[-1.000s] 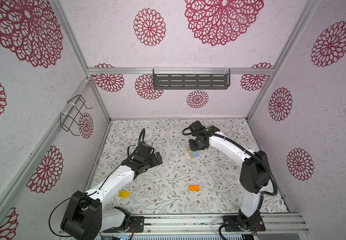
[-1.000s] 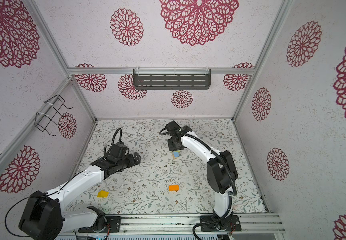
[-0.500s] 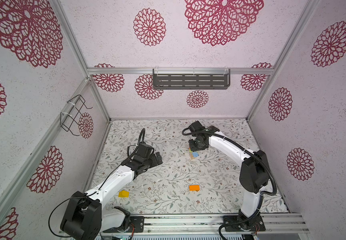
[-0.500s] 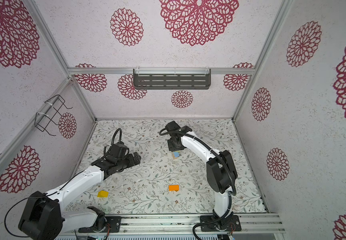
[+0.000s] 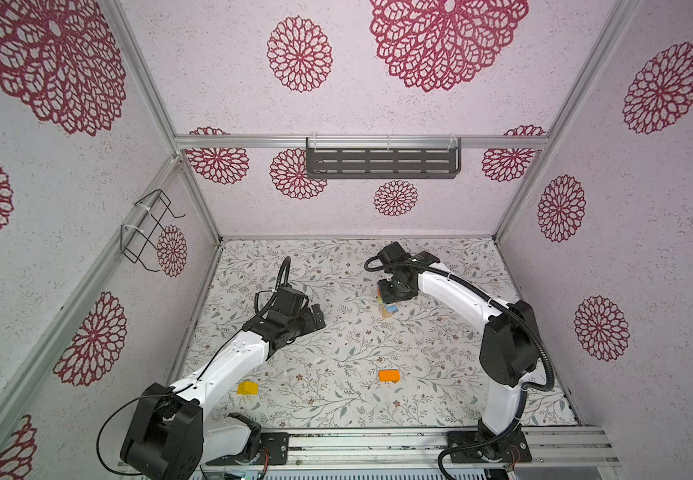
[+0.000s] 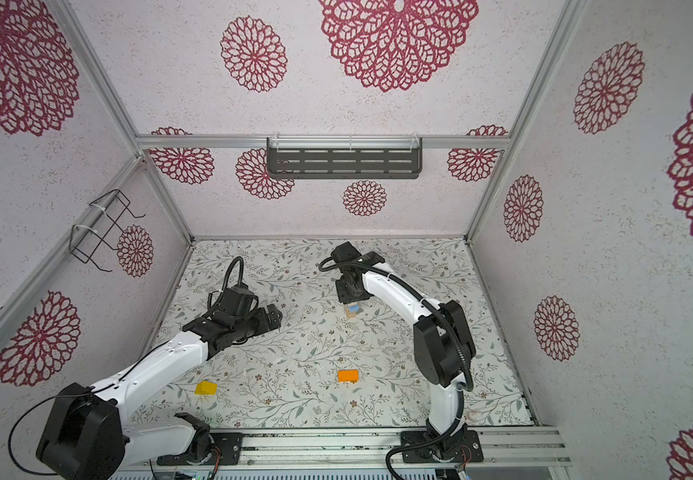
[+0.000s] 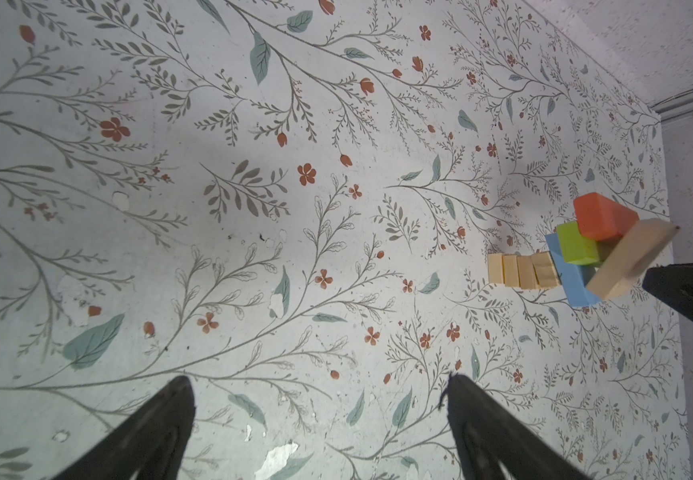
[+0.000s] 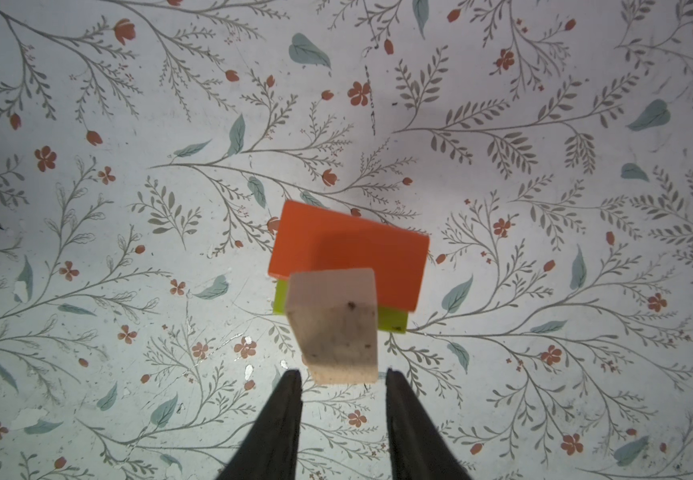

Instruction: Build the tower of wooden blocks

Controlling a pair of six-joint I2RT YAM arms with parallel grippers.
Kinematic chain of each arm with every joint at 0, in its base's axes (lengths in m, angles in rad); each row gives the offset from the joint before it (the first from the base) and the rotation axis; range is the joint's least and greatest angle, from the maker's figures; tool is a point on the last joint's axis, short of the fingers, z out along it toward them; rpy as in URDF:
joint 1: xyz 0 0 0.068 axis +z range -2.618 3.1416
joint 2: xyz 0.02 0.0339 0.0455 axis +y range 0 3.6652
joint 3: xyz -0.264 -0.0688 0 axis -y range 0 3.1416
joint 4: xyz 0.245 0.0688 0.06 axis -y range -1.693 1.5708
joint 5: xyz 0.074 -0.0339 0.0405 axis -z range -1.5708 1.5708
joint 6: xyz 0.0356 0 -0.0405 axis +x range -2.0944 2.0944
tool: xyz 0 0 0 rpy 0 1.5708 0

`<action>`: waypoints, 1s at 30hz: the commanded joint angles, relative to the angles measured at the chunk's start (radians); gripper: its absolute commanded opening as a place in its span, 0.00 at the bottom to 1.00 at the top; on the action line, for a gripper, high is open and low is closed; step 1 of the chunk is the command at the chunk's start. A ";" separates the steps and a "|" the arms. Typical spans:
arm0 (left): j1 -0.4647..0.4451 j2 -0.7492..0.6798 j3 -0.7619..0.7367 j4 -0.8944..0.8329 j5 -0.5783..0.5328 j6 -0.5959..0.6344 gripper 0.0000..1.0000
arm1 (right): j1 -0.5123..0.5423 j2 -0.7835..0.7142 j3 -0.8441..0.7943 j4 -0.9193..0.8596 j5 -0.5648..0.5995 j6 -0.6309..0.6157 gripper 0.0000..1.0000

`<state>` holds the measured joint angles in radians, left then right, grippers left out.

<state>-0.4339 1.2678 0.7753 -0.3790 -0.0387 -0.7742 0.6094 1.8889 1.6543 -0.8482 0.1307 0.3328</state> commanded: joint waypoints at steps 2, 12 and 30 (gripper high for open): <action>0.001 -0.019 0.015 0.003 -0.001 0.006 0.97 | -0.005 -0.010 0.020 -0.026 0.018 -0.008 0.37; 0.000 -0.024 0.013 -0.003 -0.004 0.003 0.97 | -0.005 -0.019 0.013 -0.021 0.019 -0.009 0.39; 0.001 0.005 0.009 0.018 0.007 -0.002 0.97 | -0.005 -0.040 -0.008 -0.006 0.034 -0.031 0.99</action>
<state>-0.4339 1.2682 0.7753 -0.3786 -0.0345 -0.7750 0.6094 1.8828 1.6188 -0.8497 0.1493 0.3077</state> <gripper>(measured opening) 0.974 0.973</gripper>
